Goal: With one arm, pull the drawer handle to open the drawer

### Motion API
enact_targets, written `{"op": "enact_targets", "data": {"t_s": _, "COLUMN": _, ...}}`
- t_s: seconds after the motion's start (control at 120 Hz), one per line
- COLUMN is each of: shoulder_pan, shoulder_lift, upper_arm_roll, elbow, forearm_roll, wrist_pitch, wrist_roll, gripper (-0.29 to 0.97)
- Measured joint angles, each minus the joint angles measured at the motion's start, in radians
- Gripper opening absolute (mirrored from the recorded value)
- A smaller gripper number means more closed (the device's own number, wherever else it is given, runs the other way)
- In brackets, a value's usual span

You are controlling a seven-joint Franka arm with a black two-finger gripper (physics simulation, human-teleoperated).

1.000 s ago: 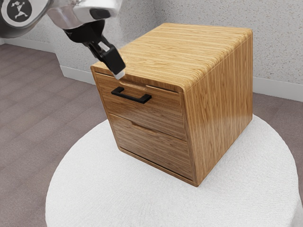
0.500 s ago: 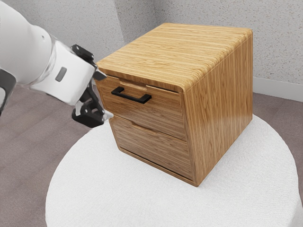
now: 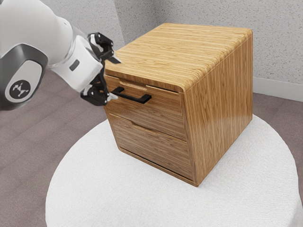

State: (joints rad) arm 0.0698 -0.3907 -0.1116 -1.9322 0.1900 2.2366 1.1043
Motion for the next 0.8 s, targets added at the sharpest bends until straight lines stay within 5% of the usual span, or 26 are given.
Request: {"op": "enact_targets", "data": {"t_s": 0.8, "shoulder_pan": 0.04, "shoulder_lift": -0.044, "upper_arm_roll": -0.064, "elbow": -0.064, "forearm_roll": -0.003, "wrist_pitch": 0.009, "wrist_roll": 0.248, "gripper": 0.3}}
